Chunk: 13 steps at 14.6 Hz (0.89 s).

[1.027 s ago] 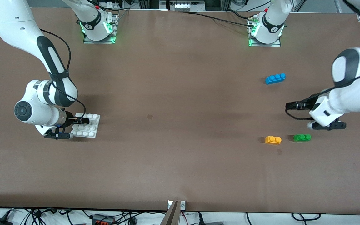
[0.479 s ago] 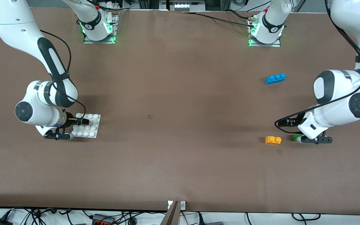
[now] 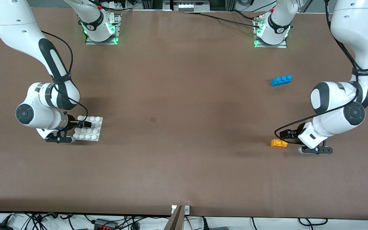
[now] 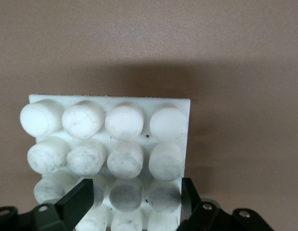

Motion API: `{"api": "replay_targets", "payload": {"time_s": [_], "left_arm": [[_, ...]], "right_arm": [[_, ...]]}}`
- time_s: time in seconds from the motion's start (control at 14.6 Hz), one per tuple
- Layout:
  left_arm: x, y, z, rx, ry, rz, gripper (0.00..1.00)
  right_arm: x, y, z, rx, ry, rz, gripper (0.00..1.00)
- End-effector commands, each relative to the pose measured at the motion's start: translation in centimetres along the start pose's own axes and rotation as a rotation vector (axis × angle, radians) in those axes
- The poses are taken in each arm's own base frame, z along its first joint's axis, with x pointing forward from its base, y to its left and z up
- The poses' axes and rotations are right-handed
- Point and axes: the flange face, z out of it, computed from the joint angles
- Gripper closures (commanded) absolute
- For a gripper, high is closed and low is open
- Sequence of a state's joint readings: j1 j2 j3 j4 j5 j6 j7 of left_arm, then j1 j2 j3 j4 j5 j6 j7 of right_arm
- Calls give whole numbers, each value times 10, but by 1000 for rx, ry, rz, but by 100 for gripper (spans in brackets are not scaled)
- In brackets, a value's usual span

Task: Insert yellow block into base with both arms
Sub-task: 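Grasp the white base with the right gripper while the left gripper grasps the yellow block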

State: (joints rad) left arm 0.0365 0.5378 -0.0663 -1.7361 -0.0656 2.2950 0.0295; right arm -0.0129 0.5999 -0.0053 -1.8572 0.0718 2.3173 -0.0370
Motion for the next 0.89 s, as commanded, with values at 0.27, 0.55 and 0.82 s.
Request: {"api": "replay_targets", "payload": {"time_s": [0.27, 0.55, 0.82], "left_arm": [[5, 21, 30, 57, 2, 109, 0], [6, 21, 43, 56, 13, 114, 0], [11, 14, 50, 55, 27, 107, 0]], "right_arm": [[0, -14, 31, 7, -10, -5, 37], [-2, -33, 33, 4, -21, -31, 38], [-8, -80, 36, -6, -28, -106, 38]]}}
